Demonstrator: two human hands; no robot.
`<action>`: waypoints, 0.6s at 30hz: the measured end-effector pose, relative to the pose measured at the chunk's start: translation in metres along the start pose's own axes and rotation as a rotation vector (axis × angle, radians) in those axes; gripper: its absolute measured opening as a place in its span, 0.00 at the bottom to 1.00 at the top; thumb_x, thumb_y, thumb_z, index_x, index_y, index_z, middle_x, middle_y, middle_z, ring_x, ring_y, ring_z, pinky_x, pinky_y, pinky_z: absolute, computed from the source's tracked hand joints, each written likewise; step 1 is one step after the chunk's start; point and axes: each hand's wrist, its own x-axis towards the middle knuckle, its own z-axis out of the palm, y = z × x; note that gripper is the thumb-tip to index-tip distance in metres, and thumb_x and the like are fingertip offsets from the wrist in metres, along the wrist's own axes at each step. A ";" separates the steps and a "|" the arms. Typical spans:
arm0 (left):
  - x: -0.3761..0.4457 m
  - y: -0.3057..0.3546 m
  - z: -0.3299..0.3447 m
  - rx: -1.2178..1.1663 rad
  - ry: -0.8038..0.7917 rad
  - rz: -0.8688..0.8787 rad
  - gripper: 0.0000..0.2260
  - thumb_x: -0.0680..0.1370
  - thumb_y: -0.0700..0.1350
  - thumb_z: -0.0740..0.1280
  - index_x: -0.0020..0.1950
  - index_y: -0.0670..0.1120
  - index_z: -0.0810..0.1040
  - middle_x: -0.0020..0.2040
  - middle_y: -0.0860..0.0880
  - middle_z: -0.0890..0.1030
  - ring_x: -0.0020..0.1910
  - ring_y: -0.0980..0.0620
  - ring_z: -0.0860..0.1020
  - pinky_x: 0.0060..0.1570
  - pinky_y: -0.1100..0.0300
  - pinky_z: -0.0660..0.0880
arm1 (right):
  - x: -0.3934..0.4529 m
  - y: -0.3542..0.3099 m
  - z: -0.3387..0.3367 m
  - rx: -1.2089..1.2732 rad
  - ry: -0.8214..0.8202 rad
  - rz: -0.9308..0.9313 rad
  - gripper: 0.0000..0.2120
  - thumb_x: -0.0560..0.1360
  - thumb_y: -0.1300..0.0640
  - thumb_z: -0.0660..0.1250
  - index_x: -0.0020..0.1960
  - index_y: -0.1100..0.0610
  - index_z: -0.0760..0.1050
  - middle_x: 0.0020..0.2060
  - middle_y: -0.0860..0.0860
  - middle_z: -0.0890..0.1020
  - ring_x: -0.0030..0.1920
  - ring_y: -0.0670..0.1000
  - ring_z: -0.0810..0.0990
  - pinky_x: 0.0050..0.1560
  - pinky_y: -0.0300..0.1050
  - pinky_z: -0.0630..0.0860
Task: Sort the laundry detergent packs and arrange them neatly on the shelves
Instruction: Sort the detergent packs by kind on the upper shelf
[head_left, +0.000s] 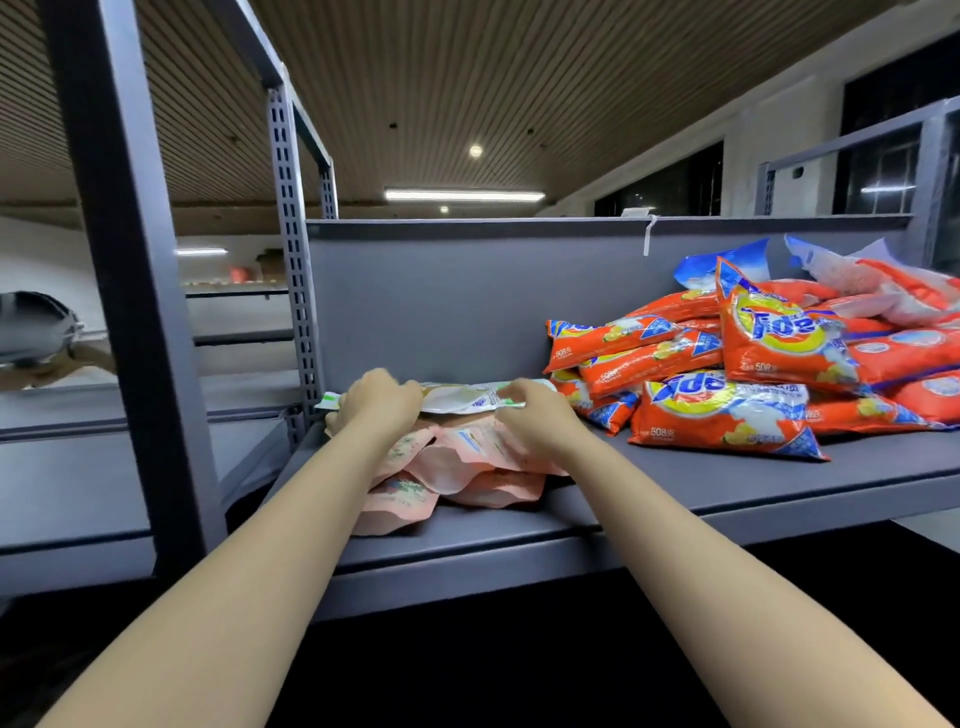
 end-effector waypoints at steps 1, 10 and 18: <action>-0.007 0.000 -0.003 -0.013 0.020 0.031 0.13 0.75 0.48 0.59 0.55 0.45 0.77 0.56 0.46 0.79 0.56 0.42 0.74 0.55 0.53 0.71 | -0.004 -0.002 0.000 0.010 0.023 -0.025 0.17 0.76 0.57 0.61 0.65 0.56 0.73 0.64 0.54 0.75 0.65 0.53 0.72 0.63 0.44 0.67; -0.084 -0.022 -0.028 -0.007 0.116 0.294 0.09 0.77 0.48 0.58 0.51 0.49 0.76 0.53 0.48 0.80 0.53 0.43 0.76 0.51 0.54 0.71 | -0.075 -0.023 0.012 0.180 0.237 -0.134 0.14 0.75 0.59 0.63 0.60 0.55 0.77 0.58 0.49 0.80 0.60 0.49 0.76 0.56 0.38 0.69; -0.134 -0.054 -0.070 -0.105 0.127 0.423 0.09 0.77 0.48 0.59 0.51 0.47 0.77 0.52 0.49 0.80 0.52 0.45 0.76 0.52 0.51 0.74 | -0.142 -0.056 0.030 0.159 0.317 -0.192 0.12 0.76 0.60 0.64 0.58 0.58 0.78 0.55 0.51 0.81 0.57 0.49 0.77 0.58 0.42 0.71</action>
